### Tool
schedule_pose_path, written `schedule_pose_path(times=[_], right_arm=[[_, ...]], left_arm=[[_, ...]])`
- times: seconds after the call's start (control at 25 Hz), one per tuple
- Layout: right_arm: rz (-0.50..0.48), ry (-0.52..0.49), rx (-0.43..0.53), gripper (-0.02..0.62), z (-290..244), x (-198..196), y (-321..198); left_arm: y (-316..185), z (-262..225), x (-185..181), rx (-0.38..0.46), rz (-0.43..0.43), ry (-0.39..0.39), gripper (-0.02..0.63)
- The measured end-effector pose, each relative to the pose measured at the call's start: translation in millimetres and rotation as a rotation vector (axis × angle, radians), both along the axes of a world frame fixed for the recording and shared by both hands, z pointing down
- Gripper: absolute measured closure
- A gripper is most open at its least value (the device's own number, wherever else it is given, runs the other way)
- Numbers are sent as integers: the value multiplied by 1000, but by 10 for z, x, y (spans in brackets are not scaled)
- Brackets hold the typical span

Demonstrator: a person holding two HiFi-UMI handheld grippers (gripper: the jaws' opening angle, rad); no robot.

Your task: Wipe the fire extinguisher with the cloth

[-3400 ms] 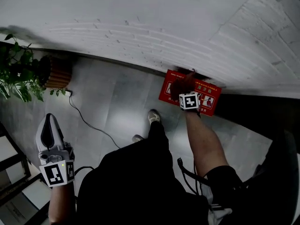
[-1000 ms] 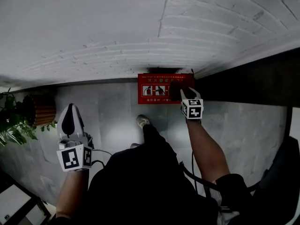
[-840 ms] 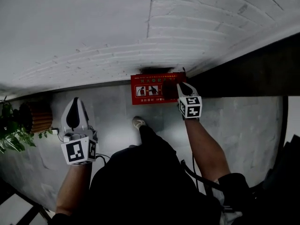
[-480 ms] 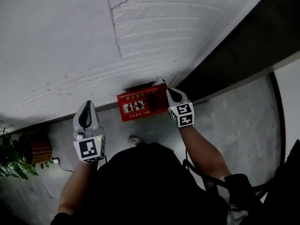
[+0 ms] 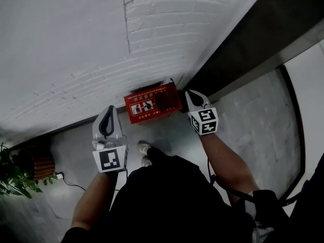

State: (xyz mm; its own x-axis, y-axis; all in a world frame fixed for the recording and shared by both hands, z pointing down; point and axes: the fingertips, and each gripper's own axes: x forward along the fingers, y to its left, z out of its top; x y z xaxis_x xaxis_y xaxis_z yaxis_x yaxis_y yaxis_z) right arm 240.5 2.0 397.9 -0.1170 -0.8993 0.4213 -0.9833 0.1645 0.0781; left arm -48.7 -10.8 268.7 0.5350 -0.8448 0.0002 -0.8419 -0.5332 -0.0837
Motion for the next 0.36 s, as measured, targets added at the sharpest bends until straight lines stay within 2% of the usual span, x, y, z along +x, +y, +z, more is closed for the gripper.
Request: schedule_pose_path(times=[0.16,0.36], right_arm=[[22,18,41,594,-350,103,175],[25,37,61,594,-590,105,463]], left_arm=[[211,41,152,9,54,18,606],[437,249,85,-87,36,60,606]])
